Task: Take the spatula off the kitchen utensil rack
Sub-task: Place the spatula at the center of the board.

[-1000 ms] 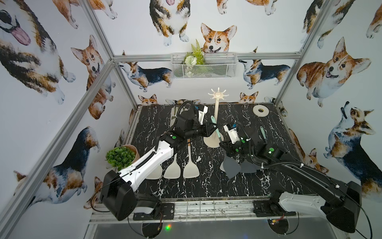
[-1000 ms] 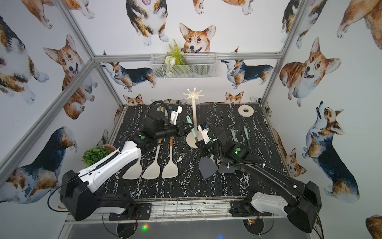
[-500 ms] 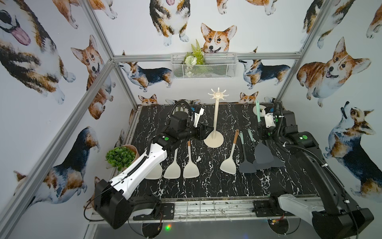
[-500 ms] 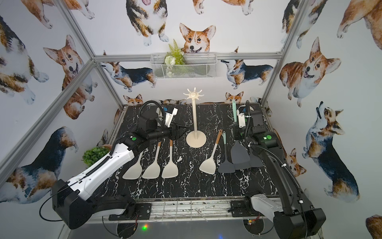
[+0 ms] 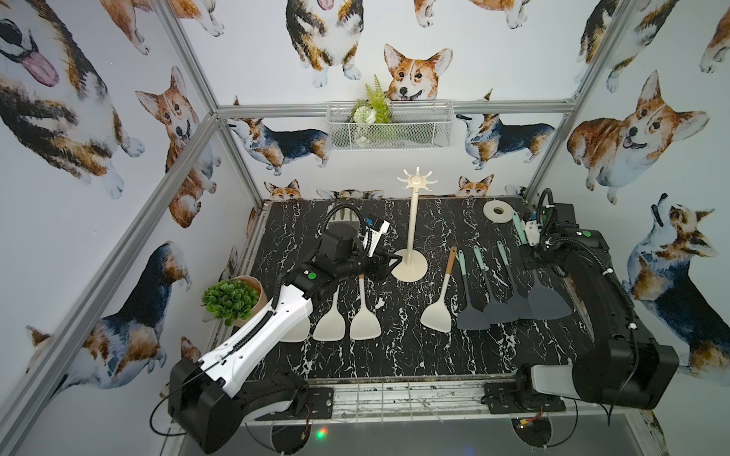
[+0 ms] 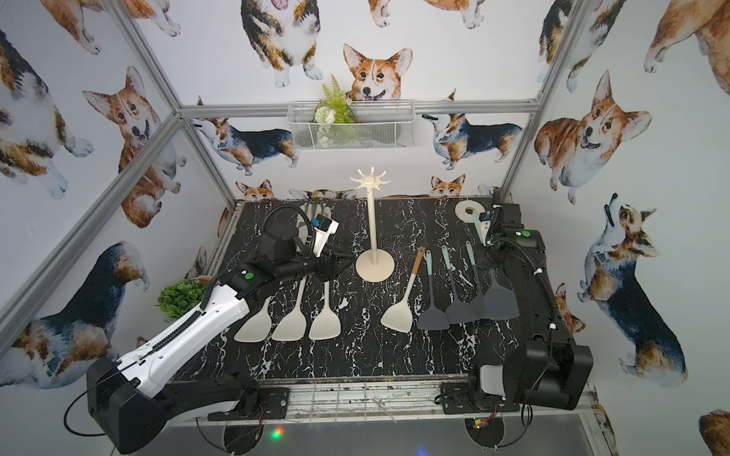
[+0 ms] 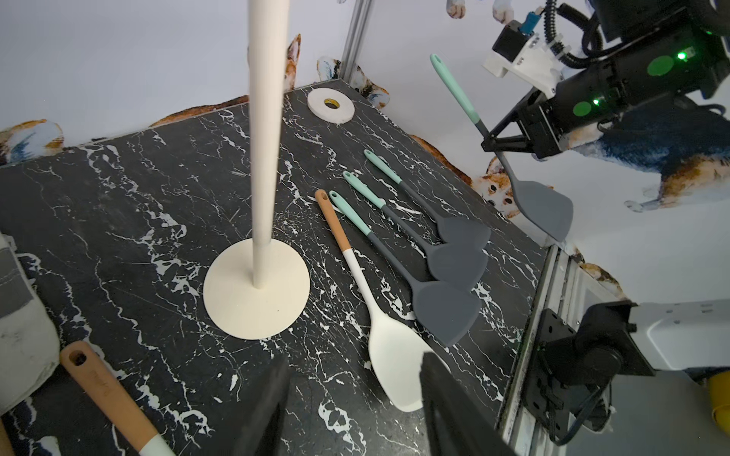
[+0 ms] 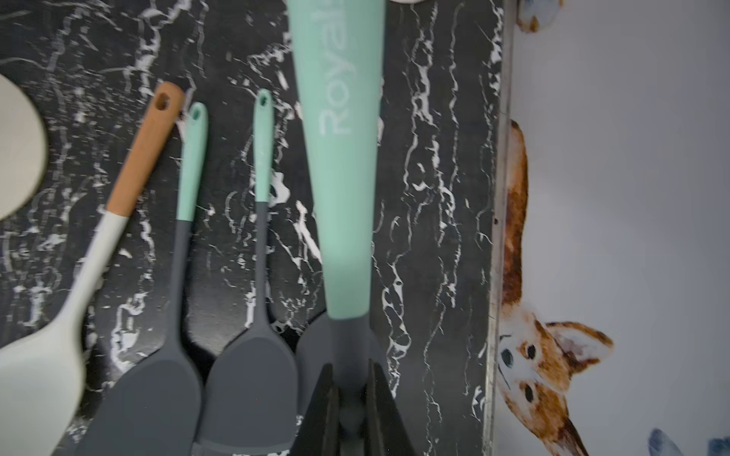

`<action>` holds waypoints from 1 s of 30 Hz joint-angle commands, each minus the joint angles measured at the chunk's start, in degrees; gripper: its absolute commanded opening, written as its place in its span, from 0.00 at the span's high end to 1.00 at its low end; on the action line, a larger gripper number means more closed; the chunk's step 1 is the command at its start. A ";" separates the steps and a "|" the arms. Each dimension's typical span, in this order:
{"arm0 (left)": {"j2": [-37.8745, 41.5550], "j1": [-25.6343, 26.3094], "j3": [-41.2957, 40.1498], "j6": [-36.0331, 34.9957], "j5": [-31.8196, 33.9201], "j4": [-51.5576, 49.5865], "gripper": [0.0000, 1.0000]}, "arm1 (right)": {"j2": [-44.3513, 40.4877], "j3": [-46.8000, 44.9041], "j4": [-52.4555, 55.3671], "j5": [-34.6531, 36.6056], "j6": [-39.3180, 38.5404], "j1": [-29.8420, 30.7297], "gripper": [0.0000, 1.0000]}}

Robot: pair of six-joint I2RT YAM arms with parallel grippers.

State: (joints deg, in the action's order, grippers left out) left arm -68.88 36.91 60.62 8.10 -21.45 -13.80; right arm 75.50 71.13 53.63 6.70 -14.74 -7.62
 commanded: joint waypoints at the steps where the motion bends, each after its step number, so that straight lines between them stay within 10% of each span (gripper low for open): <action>1: 0.24 1.99 -0.45 -4.00 2.88 -1.43 0.43 | -1.65 -4.99 -7.33 10.04 -3.21 -1.68 1.00; 13: -0.76 3.61 -0.33 -5.47 4.97 -2.55 0.43 | 0.25 -16.62 -28.11 25.36 -6.65 -2.22 1.00; 30: -4.54 2.31 -0.24 -3.79 3.22 -1.08 0.43 | 18.49 -11.49 -30.94 22.38 -3.30 -6.31 1.00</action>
State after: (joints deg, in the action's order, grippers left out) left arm -73.06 39.46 60.25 4.16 -16.99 -16.12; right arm 93.06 59.02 24.21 30.37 -19.22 -13.02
